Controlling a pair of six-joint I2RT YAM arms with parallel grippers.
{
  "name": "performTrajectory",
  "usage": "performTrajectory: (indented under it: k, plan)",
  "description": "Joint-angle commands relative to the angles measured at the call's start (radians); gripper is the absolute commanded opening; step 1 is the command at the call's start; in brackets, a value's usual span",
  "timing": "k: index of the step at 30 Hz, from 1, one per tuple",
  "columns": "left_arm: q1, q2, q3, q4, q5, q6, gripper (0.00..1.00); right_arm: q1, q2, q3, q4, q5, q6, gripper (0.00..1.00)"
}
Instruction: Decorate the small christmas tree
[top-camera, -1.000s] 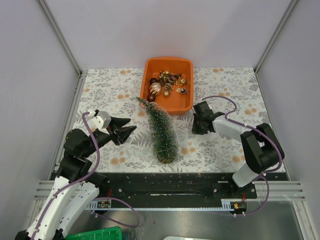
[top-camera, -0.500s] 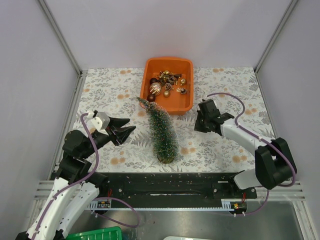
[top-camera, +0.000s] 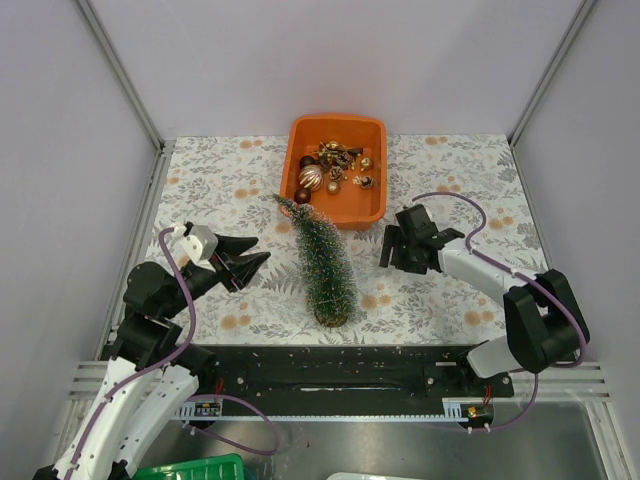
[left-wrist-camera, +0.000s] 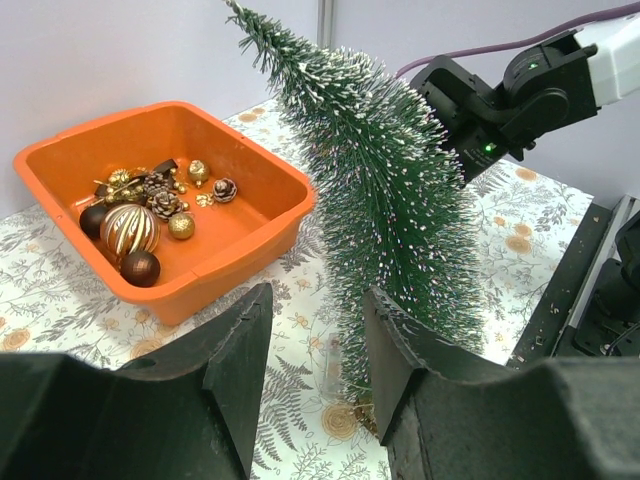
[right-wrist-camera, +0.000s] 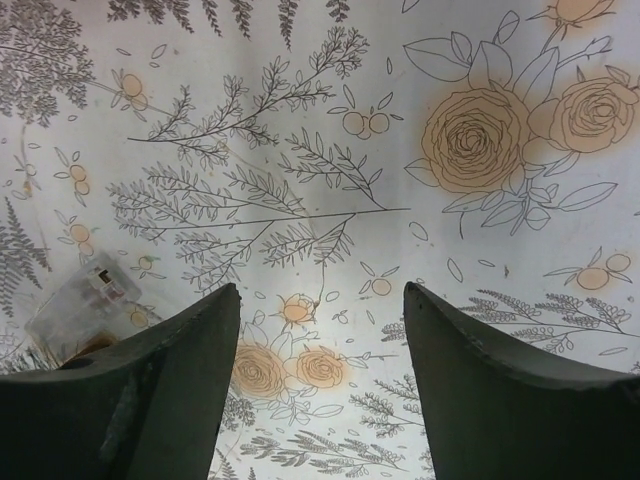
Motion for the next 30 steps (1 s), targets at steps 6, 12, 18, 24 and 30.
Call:
performTrajectory:
  k: [6, 12, 18, 24, 30]
  plan:
    - [0.007, -0.012, 0.031, 0.006, -0.02, 0.012, 0.45, -0.005, 0.124, 0.022, 0.082, -0.041, -0.005, 0.44]
    - [0.007, -0.012, 0.033, -0.001, -0.026, 0.023, 0.45, -0.007, 0.13, 0.025, 0.091, -0.039, -0.01, 0.31]
    - [0.007, -0.01, 0.031, 0.001, -0.027, 0.026, 0.45, -0.007, 0.132, 0.025, 0.093, -0.036, -0.011, 0.17]
    - [0.007, -0.012, 0.036, -0.008, -0.027, 0.031, 0.45, -0.007, 0.135, 0.032, 0.093, -0.045, -0.019, 0.05]
    - [0.009, -0.007, 0.034, -0.011, -0.027, 0.034, 0.45, -0.005, 0.02, 0.067, 0.016, -0.026, -0.045, 0.0]
